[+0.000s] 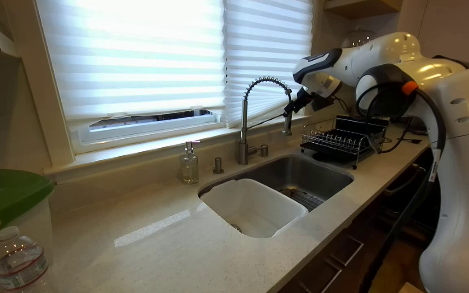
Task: Push the tap to the right
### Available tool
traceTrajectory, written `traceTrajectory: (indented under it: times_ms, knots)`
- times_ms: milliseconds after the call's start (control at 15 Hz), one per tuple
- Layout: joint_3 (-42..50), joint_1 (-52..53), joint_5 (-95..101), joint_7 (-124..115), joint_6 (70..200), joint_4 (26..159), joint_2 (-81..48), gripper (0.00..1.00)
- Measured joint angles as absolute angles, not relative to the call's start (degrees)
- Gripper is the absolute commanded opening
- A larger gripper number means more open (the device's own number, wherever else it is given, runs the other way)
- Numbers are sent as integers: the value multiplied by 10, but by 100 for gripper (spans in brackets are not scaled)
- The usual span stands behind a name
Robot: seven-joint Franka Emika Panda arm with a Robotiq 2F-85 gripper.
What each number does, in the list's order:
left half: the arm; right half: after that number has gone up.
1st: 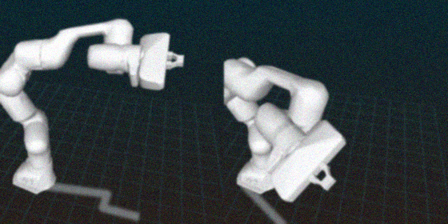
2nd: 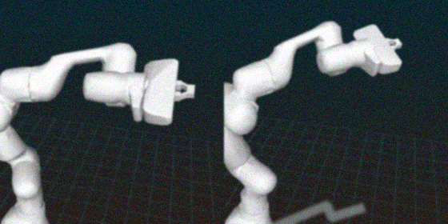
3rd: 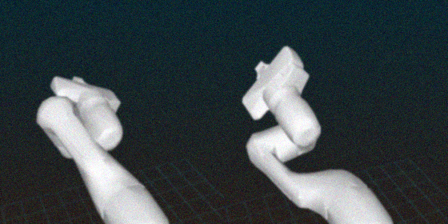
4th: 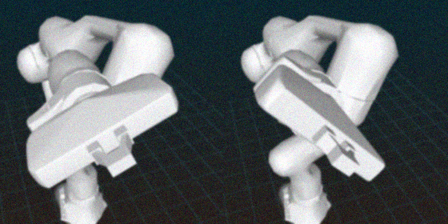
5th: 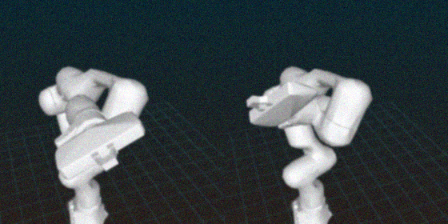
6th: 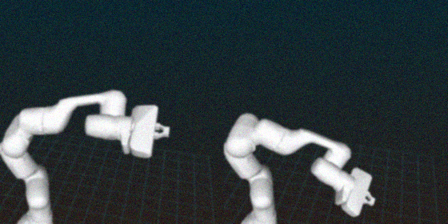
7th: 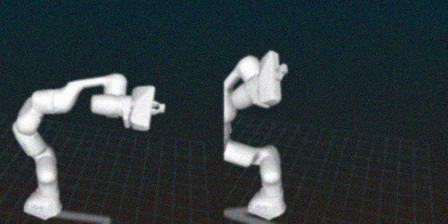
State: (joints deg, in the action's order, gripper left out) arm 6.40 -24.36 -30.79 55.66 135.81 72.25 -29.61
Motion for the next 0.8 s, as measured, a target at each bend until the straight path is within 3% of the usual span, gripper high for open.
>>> traceTrajectory:
  times_ms: [400,800]
  knots:
    - [96,-239,-238,490,1241,722,-280,100]
    - [120,-236,-163,418,1014,723,-238,100]
